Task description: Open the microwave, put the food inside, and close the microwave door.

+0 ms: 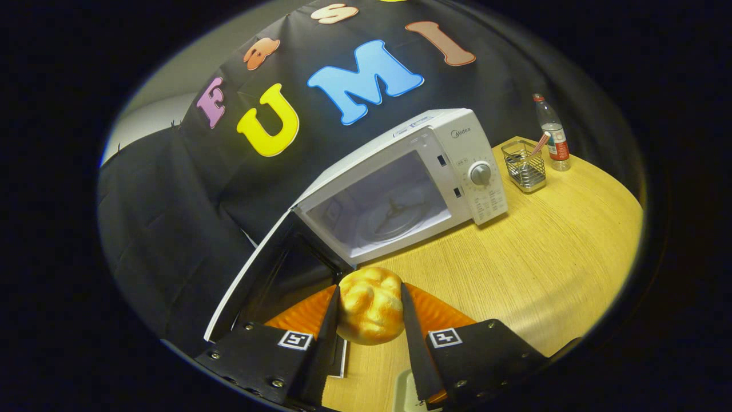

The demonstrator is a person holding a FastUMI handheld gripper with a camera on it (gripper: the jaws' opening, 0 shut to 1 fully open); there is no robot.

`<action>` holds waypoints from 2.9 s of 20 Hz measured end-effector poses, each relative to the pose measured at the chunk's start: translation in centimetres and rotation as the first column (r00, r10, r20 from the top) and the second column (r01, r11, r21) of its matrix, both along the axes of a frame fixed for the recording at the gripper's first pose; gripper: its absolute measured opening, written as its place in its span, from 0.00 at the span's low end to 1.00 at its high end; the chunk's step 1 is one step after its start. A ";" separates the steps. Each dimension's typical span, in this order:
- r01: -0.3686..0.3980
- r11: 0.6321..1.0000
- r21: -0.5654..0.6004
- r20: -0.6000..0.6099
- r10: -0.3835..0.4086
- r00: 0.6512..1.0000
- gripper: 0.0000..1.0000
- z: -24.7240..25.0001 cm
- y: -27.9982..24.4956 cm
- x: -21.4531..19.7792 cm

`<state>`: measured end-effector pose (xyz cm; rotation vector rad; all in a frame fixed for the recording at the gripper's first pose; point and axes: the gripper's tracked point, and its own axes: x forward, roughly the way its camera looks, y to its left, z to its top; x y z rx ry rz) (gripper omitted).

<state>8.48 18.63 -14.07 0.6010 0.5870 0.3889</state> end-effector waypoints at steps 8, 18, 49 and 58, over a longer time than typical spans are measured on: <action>0.064 0.996 0.069 0.049 -0.067 0.997 0.59 0.1 2.6 5.8; 0.162 0.981 0.109 0.075 -0.170 0.983 0.59 -1.8 4.9 12.6; 0.337 0.940 -0.050 0.078 -0.333 0.940 0.98 -9.1 6.3 24.0; 0.271 0.957 -0.107 0.206 -0.245 0.947 0.97 -2.3 4.6 18.7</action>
